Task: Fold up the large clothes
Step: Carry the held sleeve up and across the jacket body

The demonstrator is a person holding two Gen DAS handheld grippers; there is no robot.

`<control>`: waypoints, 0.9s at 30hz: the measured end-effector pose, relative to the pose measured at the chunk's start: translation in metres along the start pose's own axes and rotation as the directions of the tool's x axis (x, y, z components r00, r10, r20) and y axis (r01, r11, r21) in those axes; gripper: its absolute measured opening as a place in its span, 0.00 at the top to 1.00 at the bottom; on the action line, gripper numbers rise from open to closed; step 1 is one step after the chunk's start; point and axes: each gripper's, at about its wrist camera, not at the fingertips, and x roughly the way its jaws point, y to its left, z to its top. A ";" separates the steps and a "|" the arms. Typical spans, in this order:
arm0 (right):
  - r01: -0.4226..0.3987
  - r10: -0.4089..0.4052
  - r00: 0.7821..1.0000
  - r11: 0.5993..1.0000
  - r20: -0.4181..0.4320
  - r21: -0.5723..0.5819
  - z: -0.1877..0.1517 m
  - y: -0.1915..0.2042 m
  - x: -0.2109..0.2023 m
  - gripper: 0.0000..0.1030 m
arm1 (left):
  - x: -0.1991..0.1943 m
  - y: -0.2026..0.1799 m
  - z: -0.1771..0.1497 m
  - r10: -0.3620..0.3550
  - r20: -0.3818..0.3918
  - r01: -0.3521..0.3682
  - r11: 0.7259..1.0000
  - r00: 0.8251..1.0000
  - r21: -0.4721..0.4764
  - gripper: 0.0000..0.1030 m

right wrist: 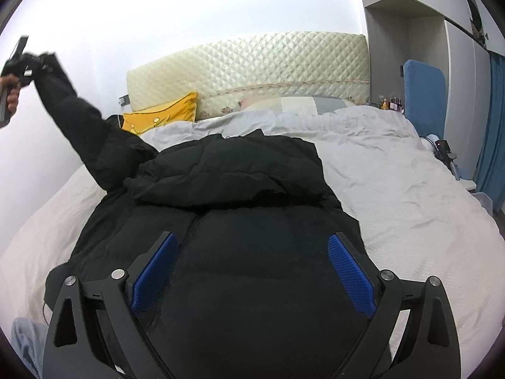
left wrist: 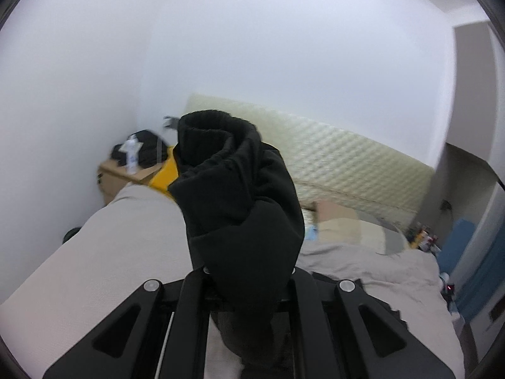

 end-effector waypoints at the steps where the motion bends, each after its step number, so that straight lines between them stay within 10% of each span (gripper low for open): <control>1: -0.007 0.007 1.000 1.000 0.002 0.010 0.000 -0.005 -0.003 0.06 | -0.004 -0.019 0.000 -0.016 0.001 0.016 1.000 1.000 0.015 0.94; 13: 0.002 -0.003 0.999 1.000 0.041 0.022 0.009 -0.041 -0.023 0.05 | -0.021 -0.227 -0.050 -0.167 -0.052 0.172 0.976 0.985 0.130 0.94; 27: -0.012 0.012 1.000 0.999 0.005 0.040 0.010 -0.077 -0.021 0.04 | 0.054 -0.395 -0.202 -0.280 -0.242 0.326 0.929 0.929 0.177 0.94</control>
